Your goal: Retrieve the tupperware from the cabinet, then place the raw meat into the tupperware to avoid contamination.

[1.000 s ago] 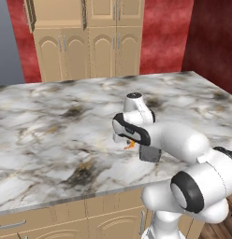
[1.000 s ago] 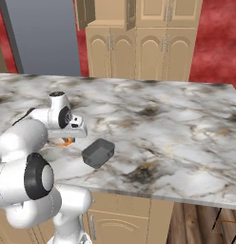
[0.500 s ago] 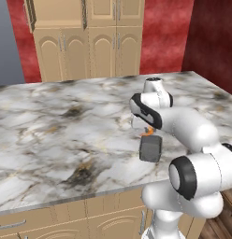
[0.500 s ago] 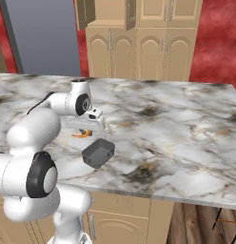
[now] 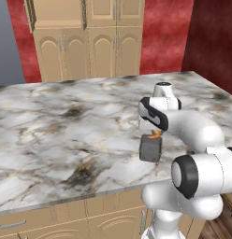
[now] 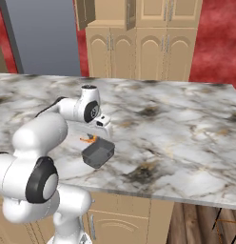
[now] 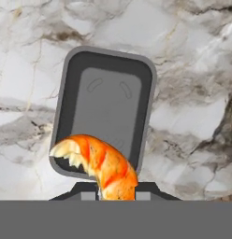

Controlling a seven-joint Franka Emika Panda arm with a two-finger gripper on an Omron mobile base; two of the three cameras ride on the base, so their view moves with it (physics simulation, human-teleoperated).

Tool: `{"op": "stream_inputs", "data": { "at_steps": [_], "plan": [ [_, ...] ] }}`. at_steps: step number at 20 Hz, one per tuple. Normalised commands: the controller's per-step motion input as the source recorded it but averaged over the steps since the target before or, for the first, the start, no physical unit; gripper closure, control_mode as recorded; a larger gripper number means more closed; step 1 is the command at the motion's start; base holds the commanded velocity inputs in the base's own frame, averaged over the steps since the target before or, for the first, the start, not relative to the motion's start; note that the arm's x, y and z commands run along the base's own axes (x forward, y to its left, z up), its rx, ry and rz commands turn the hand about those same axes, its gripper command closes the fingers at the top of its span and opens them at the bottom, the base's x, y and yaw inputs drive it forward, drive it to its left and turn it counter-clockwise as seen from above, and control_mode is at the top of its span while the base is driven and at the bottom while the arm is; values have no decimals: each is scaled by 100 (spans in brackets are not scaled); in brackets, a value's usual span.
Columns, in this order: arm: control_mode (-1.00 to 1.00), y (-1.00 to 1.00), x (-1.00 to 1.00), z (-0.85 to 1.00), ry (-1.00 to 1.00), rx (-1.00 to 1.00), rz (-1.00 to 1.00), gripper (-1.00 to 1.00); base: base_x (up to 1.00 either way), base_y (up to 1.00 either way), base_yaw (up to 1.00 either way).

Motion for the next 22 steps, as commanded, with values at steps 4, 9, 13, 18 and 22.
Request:
{"op": "stream_inputs", "data": {
  "at_steps": [4,9,13,18,22],
  "plan": [
    [-100,0,7,-42,-4,0,-3,100,0,0,0],
    [-100,-11,8,-33,-1,-3,-1,100,0,0,0],
    [-100,-5,13,-10,-1,-1,-3,100,0,0,0],
    [-100,-9,14,-24,0,0,-5,100,0,0,0],
    [-100,-18,22,-34,0,0,-6,100,0,0,0]
  ]
}}
